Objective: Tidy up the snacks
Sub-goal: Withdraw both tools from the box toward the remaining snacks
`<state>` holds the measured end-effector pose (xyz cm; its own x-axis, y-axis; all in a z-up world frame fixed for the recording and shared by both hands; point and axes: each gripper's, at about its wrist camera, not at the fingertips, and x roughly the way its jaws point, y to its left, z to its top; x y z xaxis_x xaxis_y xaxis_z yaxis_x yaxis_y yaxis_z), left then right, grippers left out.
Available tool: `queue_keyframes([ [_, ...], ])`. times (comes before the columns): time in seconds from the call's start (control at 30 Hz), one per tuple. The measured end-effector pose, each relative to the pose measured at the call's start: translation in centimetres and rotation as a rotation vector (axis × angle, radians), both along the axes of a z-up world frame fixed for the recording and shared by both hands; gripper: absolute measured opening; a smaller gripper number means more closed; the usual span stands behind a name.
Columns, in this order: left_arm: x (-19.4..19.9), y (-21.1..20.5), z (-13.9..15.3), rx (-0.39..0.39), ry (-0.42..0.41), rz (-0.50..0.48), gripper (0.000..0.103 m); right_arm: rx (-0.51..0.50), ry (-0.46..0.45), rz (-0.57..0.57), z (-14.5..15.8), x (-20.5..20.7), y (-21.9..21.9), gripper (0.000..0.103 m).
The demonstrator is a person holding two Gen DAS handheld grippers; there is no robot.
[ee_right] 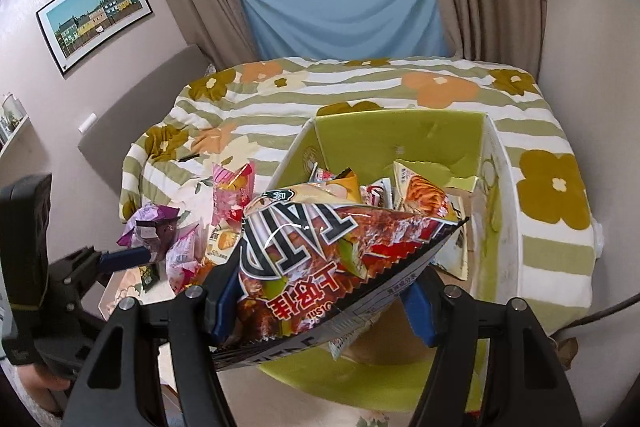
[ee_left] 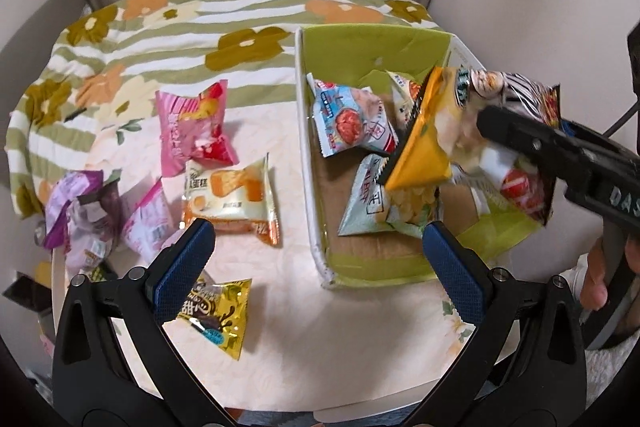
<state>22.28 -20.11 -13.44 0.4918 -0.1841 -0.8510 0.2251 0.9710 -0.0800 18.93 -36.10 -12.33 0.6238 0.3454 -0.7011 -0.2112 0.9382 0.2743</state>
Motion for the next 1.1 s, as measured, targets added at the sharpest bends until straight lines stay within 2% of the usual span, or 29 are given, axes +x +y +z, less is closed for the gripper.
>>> queue_keyframes([
  [0.1,-0.2,0.1,0.1,0.002,-0.004,0.003,0.103,0.005,0.007,0.000,-0.4,0.6,-0.1,0.067],
  [0.17,-0.4,0.0,0.2,0.001,-0.006,0.007,0.103,0.016,-0.008,-0.016,-0.4,0.5,-0.3,0.089],
  [0.23,-0.6,0.0,0.2,-0.003,-0.005,0.007,0.103,0.038,-0.026,-0.024,-0.4,0.0,-0.8,0.096],
  [0.47,-1.1,-0.5,-0.5,-0.017,0.009,-0.001,0.103,-0.006,-0.070,-0.065,-0.8,-2.5,-2.1,0.096],
  [0.7,-1.7,-1.2,-0.7,-0.020,0.011,-0.022,0.103,-0.016,-0.029,-0.090,-1.4,-3.9,-3.5,0.096],
  [0.93,-3.2,-0.4,1.0,-0.018,-0.016,-0.021,0.103,-0.014,-0.018,-0.091,-0.1,-5.2,-3.6,0.096],
  [1.1,-5.1,2.1,2.9,0.005,-0.047,0.015,0.103,-0.006,-0.036,-0.061,1.1,-6.1,-2.4,0.096],
])
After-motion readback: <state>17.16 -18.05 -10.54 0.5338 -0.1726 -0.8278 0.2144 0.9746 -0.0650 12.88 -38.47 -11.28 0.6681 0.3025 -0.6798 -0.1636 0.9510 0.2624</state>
